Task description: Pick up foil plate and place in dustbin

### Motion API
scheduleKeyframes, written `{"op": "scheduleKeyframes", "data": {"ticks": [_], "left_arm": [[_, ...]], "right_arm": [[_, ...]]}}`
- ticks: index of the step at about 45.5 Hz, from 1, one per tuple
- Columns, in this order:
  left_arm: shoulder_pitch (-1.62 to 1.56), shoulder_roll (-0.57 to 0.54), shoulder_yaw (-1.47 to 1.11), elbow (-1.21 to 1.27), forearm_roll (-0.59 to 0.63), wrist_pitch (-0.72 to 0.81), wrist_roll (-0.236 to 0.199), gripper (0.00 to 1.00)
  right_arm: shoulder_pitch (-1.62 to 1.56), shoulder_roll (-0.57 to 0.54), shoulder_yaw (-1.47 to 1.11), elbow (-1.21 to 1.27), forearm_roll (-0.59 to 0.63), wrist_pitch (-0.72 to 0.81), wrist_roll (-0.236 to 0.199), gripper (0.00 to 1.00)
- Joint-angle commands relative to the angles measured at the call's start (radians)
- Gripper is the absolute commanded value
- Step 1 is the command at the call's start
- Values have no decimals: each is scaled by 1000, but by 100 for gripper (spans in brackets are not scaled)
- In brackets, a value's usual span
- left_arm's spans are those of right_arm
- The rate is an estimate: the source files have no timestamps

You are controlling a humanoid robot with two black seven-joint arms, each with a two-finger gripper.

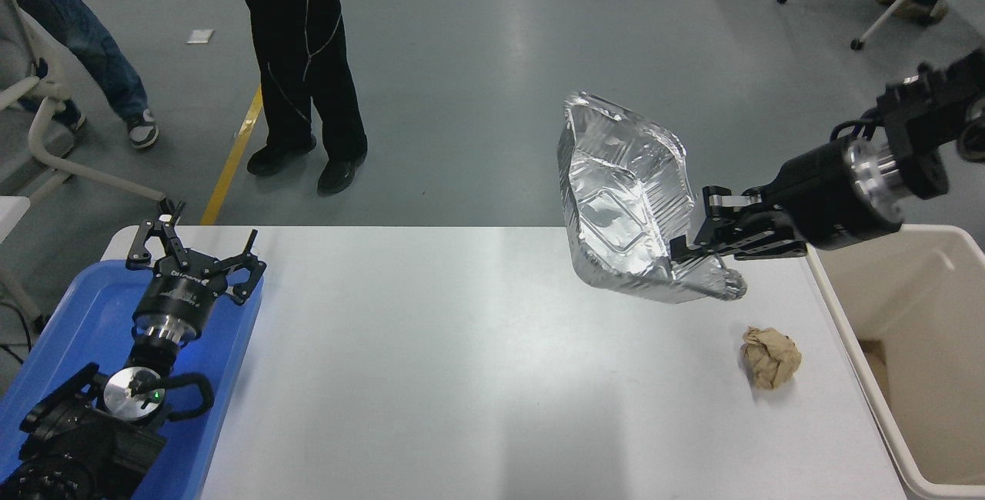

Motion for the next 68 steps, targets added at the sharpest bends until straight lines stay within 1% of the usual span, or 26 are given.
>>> {"op": "scheduleKeyframes", "data": {"ticks": [1, 7, 12, 16, 28, 35, 43, 47, 50, 56, 62, 68], "left_arm": [[0, 0, 0, 0, -1, 0, -1, 99], [0, 0, 0, 0, -1, 0, -1, 99], [0, 0, 0, 0, -1, 0, -1, 99], [0, 0, 0, 0, 0, 0, -1, 99], [0, 0, 0, 0, -1, 0, -1, 99], [0, 0, 0, 0, 0, 0, -1, 99], [0, 0, 0, 0, 0, 0, -1, 99], [0, 0, 0, 0, 0, 0, -1, 99], [0, 0, 0, 0, 0, 0, -1, 99], [0, 0, 0, 0, 0, 0, -1, 99], [0, 0, 0, 0, 0, 0, -1, 99], [0, 0, 0, 0, -1, 0, -1, 99]], "right_arm": [[153, -92, -5, 7, -46, 127, -1, 0], [138, -92, -15, -14, -57, 127, -9, 0], [58, -95, -41, -88, -110, 127, -10, 0], [-49, -118, -43, -192, -127, 89, -10, 0], [-419, -195, -5, -554, -117, -35, -9, 0], [-675, -233, 103, -701, -106, -129, -9, 0], [-957, -279, 279, -851, -104, -203, -9, 0], [-1108, -286, 373, -939, -103, -261, -9, 0], [-1233, -278, 457, -993, -87, -316, -9, 0], [-1488, -246, 595, -1085, 3, -419, -9, 0], [-1691, -123, 623, -1204, 90, -526, -9, 0], [-1817, -16, 626, -1319, 218, -617, -10, 0]]}}
